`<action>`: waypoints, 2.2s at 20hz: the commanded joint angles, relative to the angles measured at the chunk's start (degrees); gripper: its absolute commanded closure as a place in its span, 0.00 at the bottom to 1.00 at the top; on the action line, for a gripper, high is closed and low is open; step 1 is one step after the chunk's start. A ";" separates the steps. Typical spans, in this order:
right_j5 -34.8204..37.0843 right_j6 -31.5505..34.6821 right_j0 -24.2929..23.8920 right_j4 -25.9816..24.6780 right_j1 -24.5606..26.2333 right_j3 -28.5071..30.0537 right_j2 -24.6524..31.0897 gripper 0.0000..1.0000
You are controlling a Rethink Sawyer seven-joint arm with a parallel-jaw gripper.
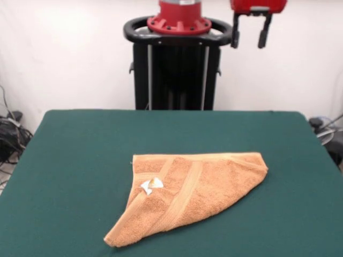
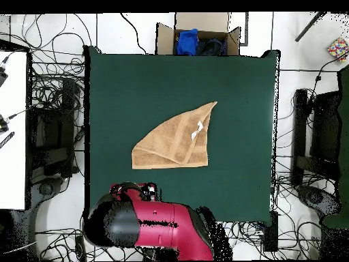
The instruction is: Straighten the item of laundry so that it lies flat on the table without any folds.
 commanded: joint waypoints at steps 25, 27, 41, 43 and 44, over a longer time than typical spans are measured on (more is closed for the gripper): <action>-9.91 -1.31 -13.08 -0.28 7.17 4.91 18.80 0.00; -10.09 -1.36 -13.91 -0.73 8.04 4.68 20.12 0.00; -10.10 0.01 -16.35 -5.81 7.78 3.64 20.94 0.00; -10.07 -0.27 -16.73 -7.13 8.64 2.66 20.61 0.00; -10.09 -0.37 -16.80 -7.78 8.96 2.18 20.41 0.00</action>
